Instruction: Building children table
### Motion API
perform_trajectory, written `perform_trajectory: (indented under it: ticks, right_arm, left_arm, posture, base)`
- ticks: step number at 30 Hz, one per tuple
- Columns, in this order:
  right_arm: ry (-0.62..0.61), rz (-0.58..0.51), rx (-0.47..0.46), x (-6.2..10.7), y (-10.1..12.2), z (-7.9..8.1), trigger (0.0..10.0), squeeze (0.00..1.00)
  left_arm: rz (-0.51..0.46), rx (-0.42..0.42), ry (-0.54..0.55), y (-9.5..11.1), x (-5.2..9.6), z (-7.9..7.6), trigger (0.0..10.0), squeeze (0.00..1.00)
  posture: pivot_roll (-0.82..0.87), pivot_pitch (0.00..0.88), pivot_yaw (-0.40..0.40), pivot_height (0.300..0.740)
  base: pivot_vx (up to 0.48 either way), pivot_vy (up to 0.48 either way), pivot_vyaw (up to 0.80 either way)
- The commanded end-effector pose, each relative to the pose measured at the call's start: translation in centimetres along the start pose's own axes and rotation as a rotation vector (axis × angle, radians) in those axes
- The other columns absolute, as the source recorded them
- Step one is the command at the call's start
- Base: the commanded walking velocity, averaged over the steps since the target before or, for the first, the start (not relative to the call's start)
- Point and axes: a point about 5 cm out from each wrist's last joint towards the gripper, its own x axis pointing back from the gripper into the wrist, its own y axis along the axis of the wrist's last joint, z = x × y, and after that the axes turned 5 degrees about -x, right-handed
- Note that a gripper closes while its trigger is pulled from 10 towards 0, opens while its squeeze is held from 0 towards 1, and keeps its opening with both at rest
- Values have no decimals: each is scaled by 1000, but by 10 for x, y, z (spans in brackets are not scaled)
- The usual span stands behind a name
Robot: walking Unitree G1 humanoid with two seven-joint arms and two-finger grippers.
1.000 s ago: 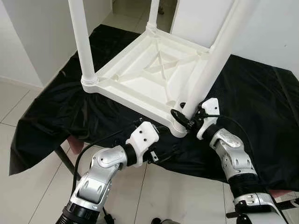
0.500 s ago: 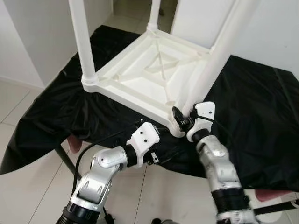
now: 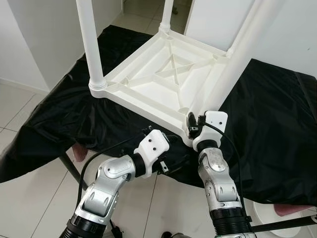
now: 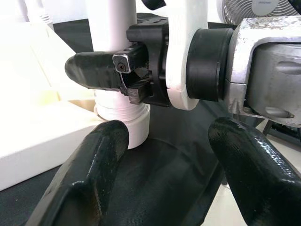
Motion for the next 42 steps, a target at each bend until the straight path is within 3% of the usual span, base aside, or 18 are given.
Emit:
perform_trajectory:
  ticks: [1, 3, 4, 8, 15, 16, 17, 26, 31, 36, 37, 39, 42]
  right_arm:
    - [-113, 90, 24, 4, -17, -23, 10000, 0]
    - [-113, 90, 24, 4, -17, -23, 10000, 0]
    - [-75, 89, 3, 2, -17, -24, 10000, 1000]
    - [-68, 89, -1, 2, -17, -23, 10000, 1000]
    - [125, 95, -42, 1, -10, -35, 10000, 1000]
    - [199, 110, -18, 0, -9, -41, 10000, 878]
    - [254, 118, 8, -1, -8, -46, 10000, 0]
    - [400, 129, 77, -7, -1, -59, 10000, 0]
    - [679, 138, 110, -13, 1, -46, 10000, 0]
    - [765, 135, 117, -17, 0, -39, 10000, 0]
    - [775, 136, 115, -19, 0, -37, 588, 0]
    - [782, 137, 112, -20, 0, -37, 0, 0]
    - [808, 165, 111, -22, -4, -38, 0, 0]
  left_arm:
    - [-2, -5, 59, 2, -3, 1, 10000, 0]
    - [-2, -5, 59, 2, -3, 1, 10000, 0]
    - [-1, -7, 61, 2, -2, 1, 10000, 0]
    - [0, -7, 61, 1, -2, 1, 10000, 0]
    - [5, -4, 63, 0, 0, -1, 10000, 0]
    - [4, -4, 61, 0, 0, -1, 10000, 0]
    - [3, -3, 60, 0, -1, -1, 10000, 0]
    - [0, -4, 54, 0, -3, -1, 10000, 0]
    - [0, -10, 54, 1, -3, 1, 10000, 0]
    - [0, -12, 56, 1, -2, 1, 10000, 0]
    - [1, -13, 58, 1, -2, 2, 10000, 0]
    - [2, -13, 59, 1, -2, 2, 10000, 0]
    - [4, -13, 64, 1, -1, 3, 10000, 0]
  posture:
    - [120, 113, -89, 740]
    - [120, 113, -89, 740]
    - [123, 111, -91, 740]
    - [125, 110, -91, 740]
    - [125, 105, -95, 740]
    - [123, 103, -96, 740]
    - [120, 102, -95, 740]
    - [112, 97, -91, 740]
    - [121, 95, -86, 740]
    - [124, 95, -86, 740]
    - [127, 98, -84, 740]
    - [127, 98, -84, 740]
    - [133, 105, -85, 740]
  base:
    - [0, 0, 0]
    - [0, 0, 0]
    - [0, 0, 0]
    - [0, 0, 0]
    - [0, 0, 0]
    - [0, 0, 0]
    - [0, 0, 0]
    - [0, 0, 0]
    - [0, 0, 0]
    - [0, 0, 0]
    - [0, 0, 0]
    - [0, 0, 0]
    - [0, 0, 0]
